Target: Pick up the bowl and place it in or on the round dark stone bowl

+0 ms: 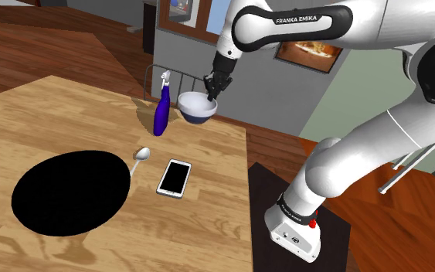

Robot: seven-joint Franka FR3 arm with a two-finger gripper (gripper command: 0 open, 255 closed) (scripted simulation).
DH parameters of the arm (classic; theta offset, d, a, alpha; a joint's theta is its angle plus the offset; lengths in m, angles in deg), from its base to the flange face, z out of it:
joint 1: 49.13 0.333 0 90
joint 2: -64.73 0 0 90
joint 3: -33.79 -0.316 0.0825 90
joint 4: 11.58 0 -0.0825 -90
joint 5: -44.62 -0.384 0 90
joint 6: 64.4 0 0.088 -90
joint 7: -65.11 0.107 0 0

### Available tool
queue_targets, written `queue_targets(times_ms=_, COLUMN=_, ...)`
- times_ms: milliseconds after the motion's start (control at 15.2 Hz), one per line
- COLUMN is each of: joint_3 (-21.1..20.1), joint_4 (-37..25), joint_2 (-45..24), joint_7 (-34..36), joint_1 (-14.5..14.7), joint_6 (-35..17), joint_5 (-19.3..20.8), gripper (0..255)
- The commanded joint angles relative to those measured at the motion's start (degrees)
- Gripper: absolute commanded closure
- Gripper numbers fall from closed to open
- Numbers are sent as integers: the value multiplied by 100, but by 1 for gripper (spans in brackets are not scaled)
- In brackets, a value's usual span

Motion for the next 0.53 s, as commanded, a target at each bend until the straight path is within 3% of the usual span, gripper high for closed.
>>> queue_targets(times_ms=0, joint_3=2, joint_4=-119, joint_2=45, joint_7=-3, joint_1=-1, joint_6=164, joint_5=0, gripper=255)
queue_targets(times_ms=462, joint_3=5, joint_4=-628, joint_2=82, joint_7=-3, joint_1=-1, joint_6=710, joint_5=1, gripper=255)
